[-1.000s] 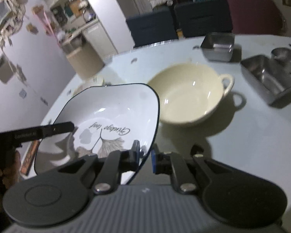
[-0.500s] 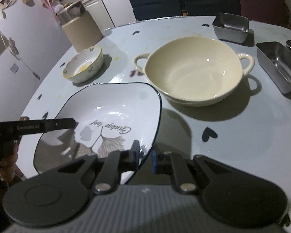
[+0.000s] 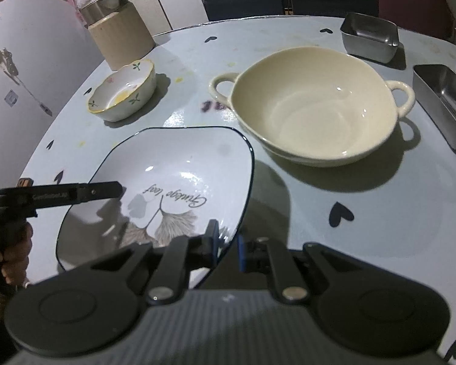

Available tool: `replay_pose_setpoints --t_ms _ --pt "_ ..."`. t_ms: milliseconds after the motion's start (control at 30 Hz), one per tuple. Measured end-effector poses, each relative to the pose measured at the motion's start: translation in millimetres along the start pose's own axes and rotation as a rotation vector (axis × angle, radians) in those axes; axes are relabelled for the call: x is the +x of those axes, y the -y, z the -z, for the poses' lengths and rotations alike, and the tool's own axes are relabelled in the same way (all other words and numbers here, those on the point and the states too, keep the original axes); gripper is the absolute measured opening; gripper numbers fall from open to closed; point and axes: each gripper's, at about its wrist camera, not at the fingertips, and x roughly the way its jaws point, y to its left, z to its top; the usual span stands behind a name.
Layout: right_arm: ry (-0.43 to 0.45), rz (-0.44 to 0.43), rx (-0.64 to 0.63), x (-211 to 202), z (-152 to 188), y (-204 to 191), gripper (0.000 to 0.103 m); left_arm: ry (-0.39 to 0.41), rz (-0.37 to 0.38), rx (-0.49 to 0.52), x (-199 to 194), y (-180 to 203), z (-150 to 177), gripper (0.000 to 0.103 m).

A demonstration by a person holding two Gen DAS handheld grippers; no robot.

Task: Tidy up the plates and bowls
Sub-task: 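Lower the white plate onto the table and open both grippers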

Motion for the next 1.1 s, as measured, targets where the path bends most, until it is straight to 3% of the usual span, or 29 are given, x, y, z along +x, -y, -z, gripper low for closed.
replay_pose_setpoints --t_ms 367,633,1100 --pt "-0.017 0.026 0.003 6.0 -2.0 -0.9 0.014 -0.043 -0.007 0.008 6.7 -1.1 -0.2 0.023" --pt "-0.009 0.047 -0.027 7.4 -2.5 -7.9 0.013 -0.071 -0.052 0.045 0.3 1.2 -0.5 0.022" --pt "-0.040 0.055 0.023 18.6 -2.4 0.8 0.013 -0.085 -0.068 0.068 -4.9 4.9 -0.8 0.021"
